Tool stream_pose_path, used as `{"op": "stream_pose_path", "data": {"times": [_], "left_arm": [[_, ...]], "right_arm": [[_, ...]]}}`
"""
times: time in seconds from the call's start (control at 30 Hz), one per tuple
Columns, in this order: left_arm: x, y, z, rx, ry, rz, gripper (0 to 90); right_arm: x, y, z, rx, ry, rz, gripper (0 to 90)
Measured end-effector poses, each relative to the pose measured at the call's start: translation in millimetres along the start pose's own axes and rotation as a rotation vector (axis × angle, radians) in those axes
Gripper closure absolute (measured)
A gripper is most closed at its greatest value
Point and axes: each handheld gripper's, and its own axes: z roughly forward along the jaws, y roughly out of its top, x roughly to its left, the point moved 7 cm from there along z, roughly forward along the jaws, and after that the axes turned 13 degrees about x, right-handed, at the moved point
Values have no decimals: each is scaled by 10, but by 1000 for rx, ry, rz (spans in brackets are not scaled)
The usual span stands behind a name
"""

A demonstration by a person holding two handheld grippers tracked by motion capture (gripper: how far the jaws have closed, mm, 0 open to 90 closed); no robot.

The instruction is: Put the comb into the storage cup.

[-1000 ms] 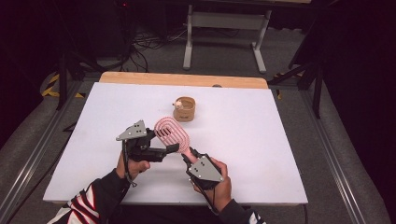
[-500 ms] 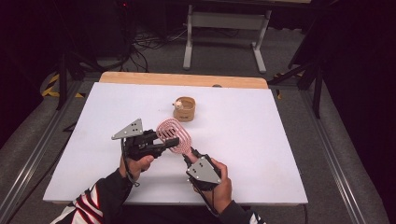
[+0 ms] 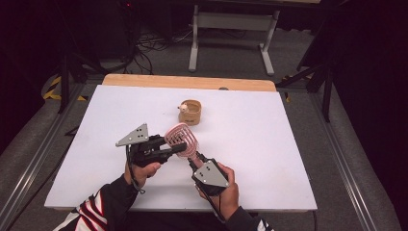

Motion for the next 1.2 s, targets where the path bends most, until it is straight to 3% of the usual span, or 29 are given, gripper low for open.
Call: {"op": "stream_pose_path", "data": {"times": [0.33, 0.77, 1.2], "left_arm": [[-10, 0, -7, -3, 6, -1, 634], [55, 15, -97, -23, 30, -10, 635], [161, 11, -225, -31, 70, -10, 635]], "right_arm": [[62, 3, 7, 5, 24, -16, 654], [131, 15, -14, -8, 85, -31, 483], [66, 12, -50, -22, 97, -31, 359]]}}
